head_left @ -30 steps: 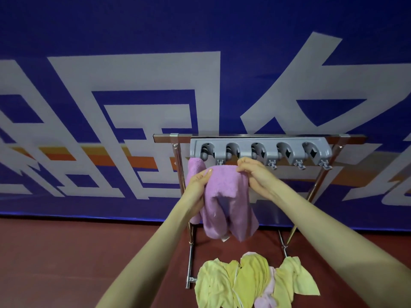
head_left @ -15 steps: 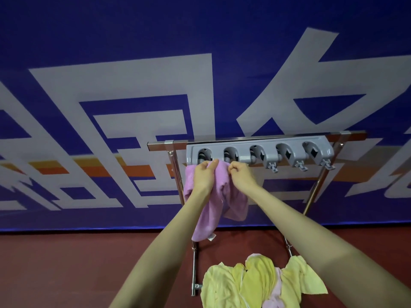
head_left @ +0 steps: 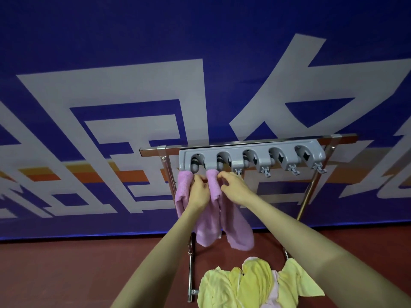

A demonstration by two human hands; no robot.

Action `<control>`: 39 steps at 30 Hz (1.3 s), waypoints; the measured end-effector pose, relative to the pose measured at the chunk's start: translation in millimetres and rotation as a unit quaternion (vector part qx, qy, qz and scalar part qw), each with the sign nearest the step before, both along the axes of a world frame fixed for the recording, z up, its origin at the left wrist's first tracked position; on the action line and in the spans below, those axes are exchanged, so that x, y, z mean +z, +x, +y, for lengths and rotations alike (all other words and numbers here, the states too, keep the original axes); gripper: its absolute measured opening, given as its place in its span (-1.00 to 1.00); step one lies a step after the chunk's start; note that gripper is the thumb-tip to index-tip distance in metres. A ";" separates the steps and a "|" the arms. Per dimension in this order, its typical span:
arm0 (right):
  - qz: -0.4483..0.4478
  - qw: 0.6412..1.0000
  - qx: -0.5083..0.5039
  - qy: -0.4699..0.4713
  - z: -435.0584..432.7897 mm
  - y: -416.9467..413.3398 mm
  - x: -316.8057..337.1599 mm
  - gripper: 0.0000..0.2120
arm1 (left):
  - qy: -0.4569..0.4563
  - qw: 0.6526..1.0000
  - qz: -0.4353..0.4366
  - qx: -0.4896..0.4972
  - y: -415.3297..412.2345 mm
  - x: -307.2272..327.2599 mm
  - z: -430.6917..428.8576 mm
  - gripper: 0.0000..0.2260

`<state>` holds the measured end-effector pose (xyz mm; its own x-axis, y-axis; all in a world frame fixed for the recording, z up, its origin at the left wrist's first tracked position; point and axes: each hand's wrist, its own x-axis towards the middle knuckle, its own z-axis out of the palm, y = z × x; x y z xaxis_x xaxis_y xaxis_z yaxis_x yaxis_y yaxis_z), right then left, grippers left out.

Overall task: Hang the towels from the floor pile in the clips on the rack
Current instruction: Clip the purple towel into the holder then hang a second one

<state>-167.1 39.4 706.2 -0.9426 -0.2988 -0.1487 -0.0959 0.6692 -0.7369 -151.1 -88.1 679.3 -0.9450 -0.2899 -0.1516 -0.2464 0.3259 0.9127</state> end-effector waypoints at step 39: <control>-0.145 0.905 -0.076 -0.392 145.5 97.8 27.6 -0.80 | 0.225 0.973 0.042 -0.015 126.3 51.3 55.0 -0.79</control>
